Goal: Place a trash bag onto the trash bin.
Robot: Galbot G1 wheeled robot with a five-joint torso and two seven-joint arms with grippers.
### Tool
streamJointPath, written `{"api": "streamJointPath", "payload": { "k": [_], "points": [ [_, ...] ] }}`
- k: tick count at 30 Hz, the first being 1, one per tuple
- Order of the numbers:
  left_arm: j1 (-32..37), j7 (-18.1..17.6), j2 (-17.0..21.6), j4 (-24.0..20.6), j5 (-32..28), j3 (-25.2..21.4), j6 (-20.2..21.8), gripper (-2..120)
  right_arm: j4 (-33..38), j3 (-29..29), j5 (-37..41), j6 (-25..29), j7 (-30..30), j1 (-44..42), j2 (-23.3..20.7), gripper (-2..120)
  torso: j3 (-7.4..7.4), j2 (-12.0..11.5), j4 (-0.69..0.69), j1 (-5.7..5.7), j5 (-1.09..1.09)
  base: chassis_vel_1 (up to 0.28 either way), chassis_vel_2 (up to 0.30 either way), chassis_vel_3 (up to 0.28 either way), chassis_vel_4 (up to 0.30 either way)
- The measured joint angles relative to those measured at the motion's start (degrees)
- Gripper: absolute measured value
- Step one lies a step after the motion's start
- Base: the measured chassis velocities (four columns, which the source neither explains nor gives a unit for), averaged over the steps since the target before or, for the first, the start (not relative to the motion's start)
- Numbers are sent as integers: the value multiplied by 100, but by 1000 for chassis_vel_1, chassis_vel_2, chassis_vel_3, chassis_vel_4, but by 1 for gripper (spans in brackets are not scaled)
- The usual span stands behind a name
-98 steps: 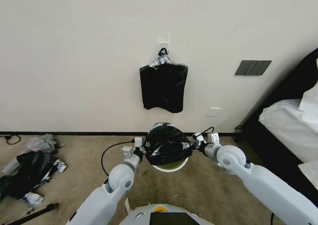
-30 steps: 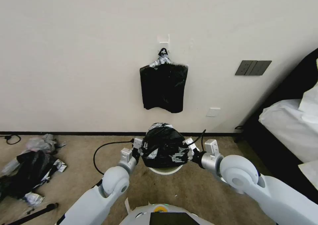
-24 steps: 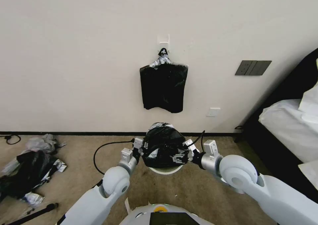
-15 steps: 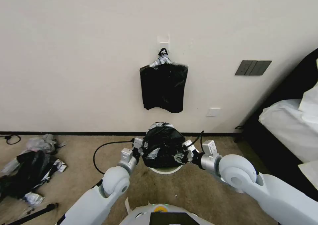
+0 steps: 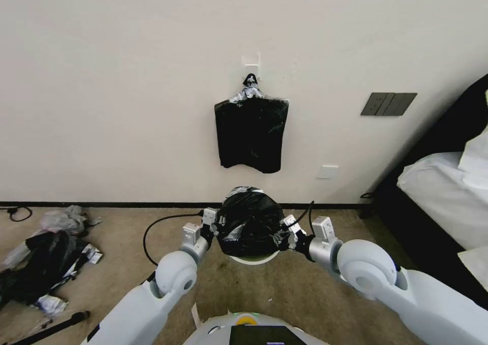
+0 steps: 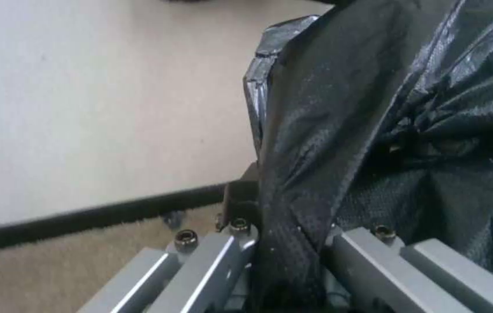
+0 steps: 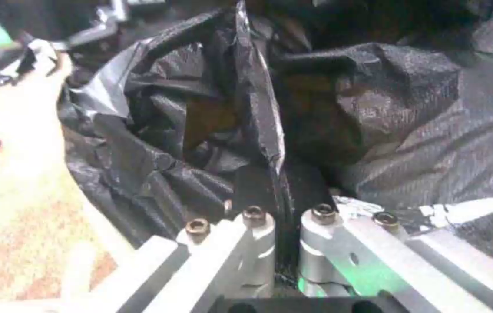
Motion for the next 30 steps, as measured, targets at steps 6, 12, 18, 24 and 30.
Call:
{"api": "streamJointPath", "payload": {
  "k": [6,12,18,24,30],
  "points": [
    [-108,-227,27,33,-663,-155,211,1,142,195,-34,150,-1,-211,1,0,0,0,0,0,0,0,0,0,0],
    [-361,-633,129,109,-1912,-480,568,1,279,398,-63,383,-148,-437,85,0,0,0,-1,0,0,0,0,0,0],
    [-438,-818,234,186,-2366,-691,691,1,292,510,-262,678,-356,-749,201,0,0,0,1,0,0,0,0,0,0],
    [-502,-1031,232,208,-2751,-801,779,1,288,551,-773,1040,-771,-1211,287,0,0,0,0,0,-1,0,0,0,0],
    [-622,-1207,247,220,-3082,-852,835,1,100,274,-1914,1764,-1411,-1692,397,0,0,0,-1,0,0,0,0,0,0]
  ]
}}
